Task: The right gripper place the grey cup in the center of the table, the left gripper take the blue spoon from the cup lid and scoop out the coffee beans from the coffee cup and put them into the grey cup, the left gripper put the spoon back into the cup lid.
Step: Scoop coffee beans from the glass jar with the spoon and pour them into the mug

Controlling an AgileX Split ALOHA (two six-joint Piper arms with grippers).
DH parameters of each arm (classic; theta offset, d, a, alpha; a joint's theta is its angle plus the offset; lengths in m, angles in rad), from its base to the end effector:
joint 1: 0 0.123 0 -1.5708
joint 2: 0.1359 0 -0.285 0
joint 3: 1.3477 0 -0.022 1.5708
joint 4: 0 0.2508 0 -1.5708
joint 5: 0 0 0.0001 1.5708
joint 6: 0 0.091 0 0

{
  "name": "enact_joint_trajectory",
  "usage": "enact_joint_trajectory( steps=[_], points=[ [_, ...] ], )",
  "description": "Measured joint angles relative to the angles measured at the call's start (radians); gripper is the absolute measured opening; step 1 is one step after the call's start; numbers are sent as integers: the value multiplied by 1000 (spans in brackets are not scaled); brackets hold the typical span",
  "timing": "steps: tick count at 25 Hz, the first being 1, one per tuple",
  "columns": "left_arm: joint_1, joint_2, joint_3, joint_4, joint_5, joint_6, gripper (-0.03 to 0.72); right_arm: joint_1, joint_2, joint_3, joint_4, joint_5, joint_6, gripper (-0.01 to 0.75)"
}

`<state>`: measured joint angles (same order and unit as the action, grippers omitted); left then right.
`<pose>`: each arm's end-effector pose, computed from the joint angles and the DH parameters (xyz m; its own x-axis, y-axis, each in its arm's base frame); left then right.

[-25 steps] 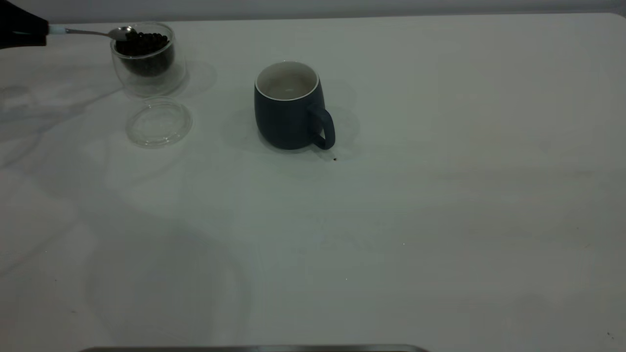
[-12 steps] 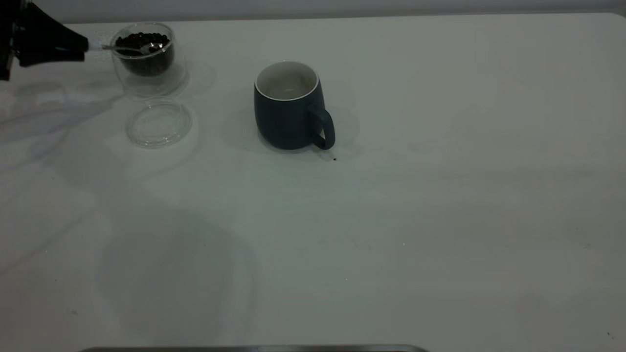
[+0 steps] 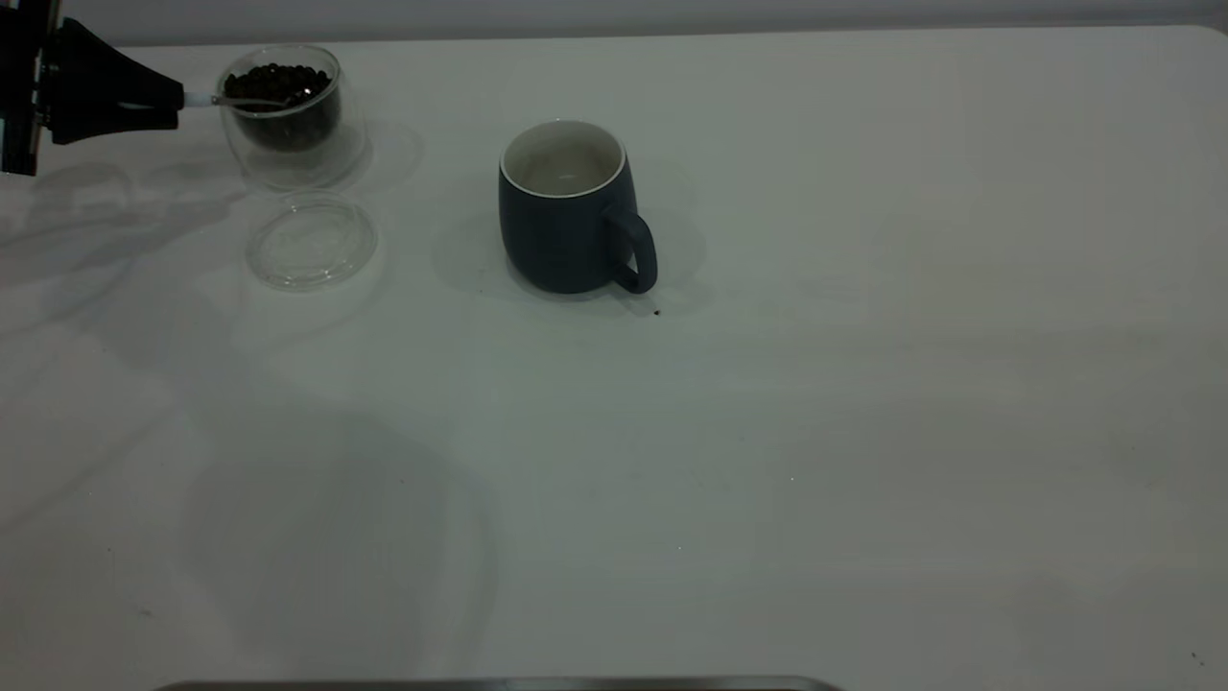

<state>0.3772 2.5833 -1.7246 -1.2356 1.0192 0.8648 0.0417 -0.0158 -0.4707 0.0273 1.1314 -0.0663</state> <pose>0.4653 0.1055 0.0293 -0.8805 -0.4249 -0.2101 -0.0975 0.5960 -0.7970 -0.0072 0.0020 0.2635 -0.5244 -0.0766 -0.8480 -0.0914 0.9953 -0.0333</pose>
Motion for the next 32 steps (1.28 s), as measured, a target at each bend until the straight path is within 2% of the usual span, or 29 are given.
enact_joint_trajectory(
  steps=[9, 18, 32],
  points=[
    [18, 2, 0, -7, 40, 0, 130, 0, 0, 0, 0, 0, 0, 457],
    [78, 2, 0, -50, 101, -3, 130, 0, 0, 0, 0, 0, 0, 457],
    [81, 2, 0, -50, 130, -33, 130, 0, 0, 0, 0, 0, 0, 457]
  ],
)
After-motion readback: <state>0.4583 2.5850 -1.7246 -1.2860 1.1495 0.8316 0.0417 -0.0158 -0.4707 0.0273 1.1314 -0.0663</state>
